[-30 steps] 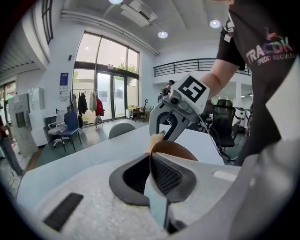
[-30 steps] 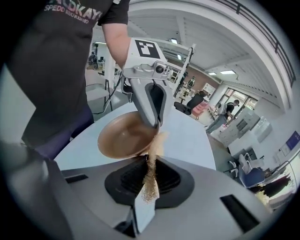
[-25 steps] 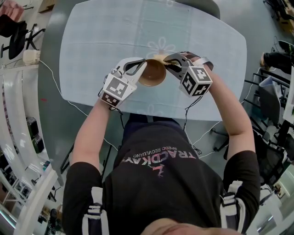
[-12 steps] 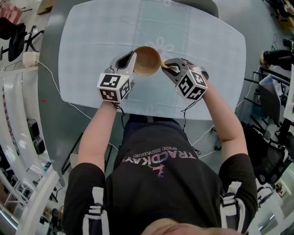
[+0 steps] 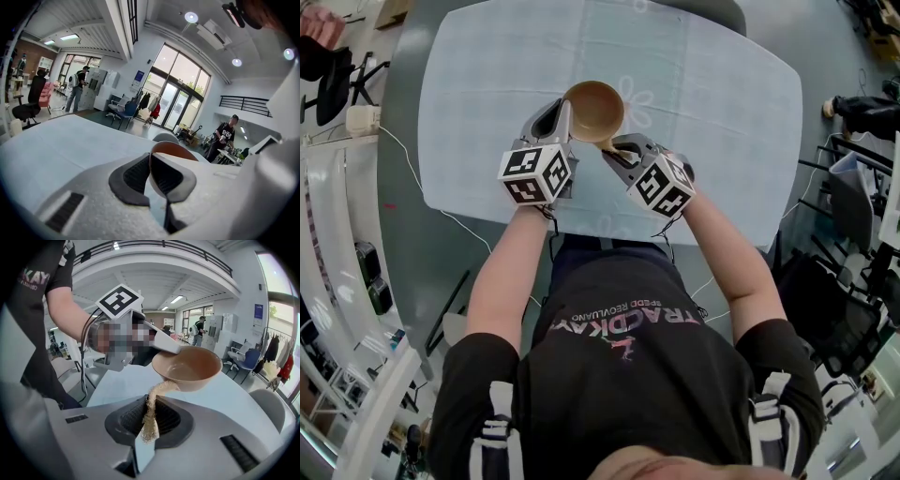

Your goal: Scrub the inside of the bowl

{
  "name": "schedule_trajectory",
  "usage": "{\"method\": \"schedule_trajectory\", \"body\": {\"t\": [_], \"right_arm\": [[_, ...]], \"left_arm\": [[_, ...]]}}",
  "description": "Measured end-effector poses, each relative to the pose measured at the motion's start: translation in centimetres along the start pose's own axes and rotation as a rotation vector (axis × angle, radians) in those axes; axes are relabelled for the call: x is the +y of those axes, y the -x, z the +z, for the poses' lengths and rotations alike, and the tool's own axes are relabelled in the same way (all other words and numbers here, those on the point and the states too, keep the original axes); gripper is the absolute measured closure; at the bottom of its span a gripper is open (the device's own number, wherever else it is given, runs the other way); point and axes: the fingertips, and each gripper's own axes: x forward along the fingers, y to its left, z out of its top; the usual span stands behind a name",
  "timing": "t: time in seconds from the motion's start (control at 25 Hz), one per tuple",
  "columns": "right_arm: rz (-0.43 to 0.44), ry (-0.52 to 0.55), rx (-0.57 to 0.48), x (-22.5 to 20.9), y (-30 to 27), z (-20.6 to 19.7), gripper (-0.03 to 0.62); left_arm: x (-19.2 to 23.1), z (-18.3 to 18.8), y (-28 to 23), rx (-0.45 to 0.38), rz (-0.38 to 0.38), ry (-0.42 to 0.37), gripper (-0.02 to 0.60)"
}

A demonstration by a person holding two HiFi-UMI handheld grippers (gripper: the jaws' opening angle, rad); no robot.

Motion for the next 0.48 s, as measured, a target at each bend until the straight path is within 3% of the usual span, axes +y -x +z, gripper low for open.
{"method": "schedule_trajectory", "body": {"t": [0.16,0.48], "right_arm": [[0.001,-0.102,-0.061,0.6,-1.1,1.6,0.562],[0.002,-0.199,-0.100,1.0,-2.2,2.1,0.562]], "left_arm": [[0.0,-0.2,-0.2,-0.005,0.024,0.043,0.555],[-0.4,-1.1,-0.6,0.000,0.042,0.084,0.555]]}}
